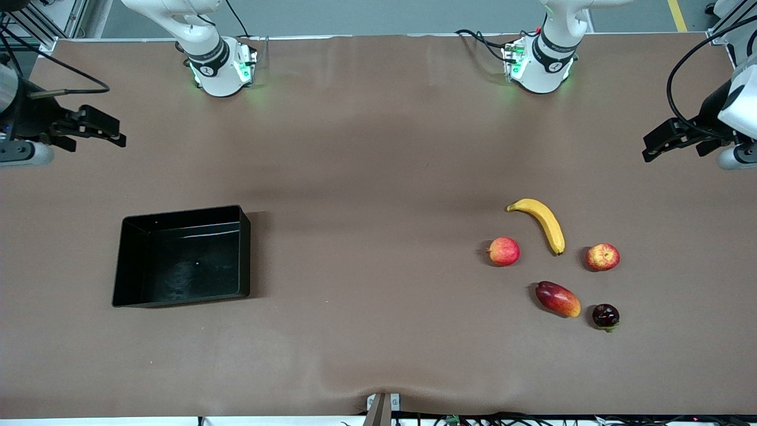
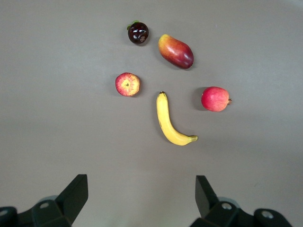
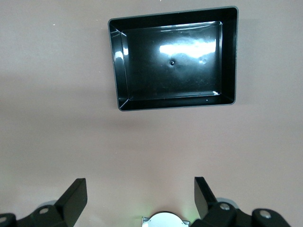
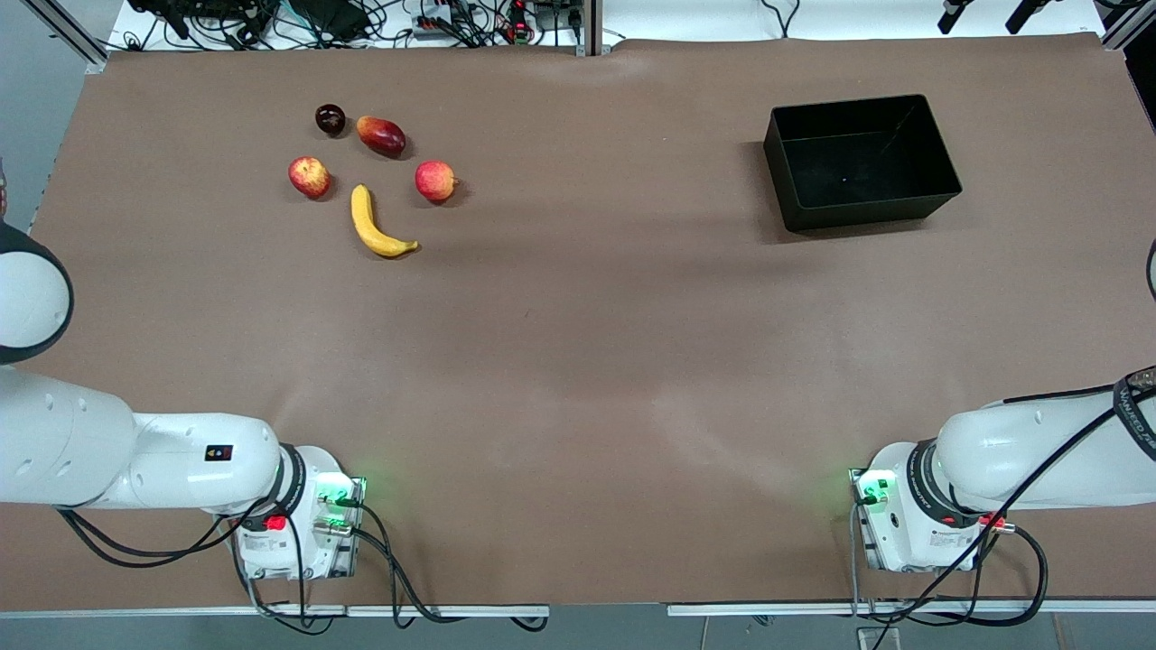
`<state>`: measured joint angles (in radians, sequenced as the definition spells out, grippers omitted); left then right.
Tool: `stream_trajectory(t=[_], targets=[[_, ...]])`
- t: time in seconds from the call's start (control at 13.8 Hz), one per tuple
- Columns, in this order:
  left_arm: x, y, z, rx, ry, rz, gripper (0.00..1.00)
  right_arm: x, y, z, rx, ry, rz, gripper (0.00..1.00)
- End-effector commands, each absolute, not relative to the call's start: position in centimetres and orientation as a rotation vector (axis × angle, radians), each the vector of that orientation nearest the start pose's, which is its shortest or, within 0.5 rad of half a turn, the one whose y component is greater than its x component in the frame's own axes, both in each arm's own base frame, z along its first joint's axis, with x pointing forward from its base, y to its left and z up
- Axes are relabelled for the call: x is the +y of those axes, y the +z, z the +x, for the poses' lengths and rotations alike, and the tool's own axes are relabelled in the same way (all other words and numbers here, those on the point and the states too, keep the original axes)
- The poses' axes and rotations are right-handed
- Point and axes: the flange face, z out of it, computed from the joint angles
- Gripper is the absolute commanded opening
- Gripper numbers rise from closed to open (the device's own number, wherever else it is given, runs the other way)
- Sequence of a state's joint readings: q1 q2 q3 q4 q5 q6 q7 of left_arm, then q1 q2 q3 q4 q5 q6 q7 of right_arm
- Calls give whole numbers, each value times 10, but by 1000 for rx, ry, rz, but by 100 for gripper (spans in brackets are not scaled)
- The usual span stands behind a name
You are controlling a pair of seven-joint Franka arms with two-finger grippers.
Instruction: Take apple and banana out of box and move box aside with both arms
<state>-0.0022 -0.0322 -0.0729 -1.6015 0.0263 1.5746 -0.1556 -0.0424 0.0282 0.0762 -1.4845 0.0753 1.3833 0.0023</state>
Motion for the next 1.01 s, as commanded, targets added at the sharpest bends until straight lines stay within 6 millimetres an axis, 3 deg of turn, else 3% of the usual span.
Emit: stream_trajectory(t=[0.0, 0.94], targets=[[-50, 632, 537, -142, -31, -3130, 100, 38, 640, 543, -35, 205, -3076, 100], [-49, 631, 541, -120, 1, -3088, 100, 41, 637, 547, -37, 161, -3080, 100]])
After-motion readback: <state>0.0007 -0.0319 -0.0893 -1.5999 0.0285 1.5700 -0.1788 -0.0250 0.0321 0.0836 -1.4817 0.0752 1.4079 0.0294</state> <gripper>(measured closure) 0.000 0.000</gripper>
